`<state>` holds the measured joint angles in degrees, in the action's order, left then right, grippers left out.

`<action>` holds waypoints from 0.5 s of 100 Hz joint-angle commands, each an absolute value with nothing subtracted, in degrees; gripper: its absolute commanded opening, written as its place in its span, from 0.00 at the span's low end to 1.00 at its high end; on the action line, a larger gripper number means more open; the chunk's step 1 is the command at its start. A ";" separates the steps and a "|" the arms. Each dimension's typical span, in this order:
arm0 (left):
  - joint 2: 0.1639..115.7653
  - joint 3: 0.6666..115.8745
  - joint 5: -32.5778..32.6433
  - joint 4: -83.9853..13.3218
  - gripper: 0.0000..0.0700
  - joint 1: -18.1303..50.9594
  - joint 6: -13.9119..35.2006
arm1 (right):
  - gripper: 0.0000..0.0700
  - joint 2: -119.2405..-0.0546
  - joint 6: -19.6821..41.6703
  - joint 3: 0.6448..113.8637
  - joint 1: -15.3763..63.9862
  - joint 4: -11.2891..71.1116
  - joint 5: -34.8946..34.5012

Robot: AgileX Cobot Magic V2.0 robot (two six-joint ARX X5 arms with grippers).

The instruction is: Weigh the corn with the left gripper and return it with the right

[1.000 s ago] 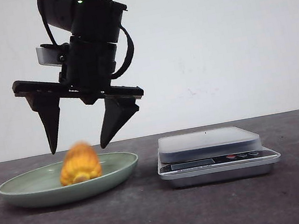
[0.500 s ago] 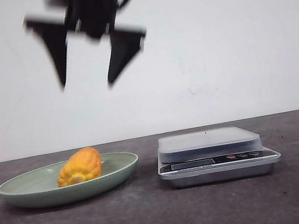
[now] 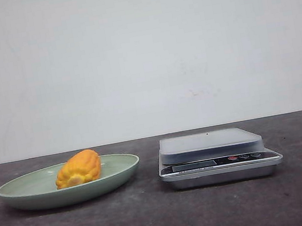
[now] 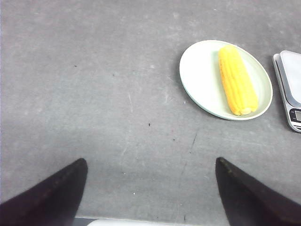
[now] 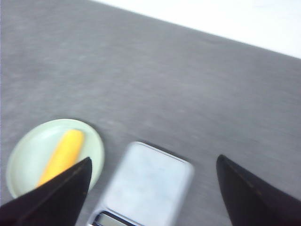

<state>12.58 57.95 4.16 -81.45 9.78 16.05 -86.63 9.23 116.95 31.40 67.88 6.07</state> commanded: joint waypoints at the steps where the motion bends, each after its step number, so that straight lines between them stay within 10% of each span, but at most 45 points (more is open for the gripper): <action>1: 12.45 58.61 4.01 -80.95 0.73 9.82 15.86 | 0.76 -83.90 8.10 118.17 30.98 69.10 6.87; 50: 12.45 58.59 4.01 -79.92 0.73 9.82 15.92 | 0.76 -56.16 7.44 104.95 29.50 71.46 15.46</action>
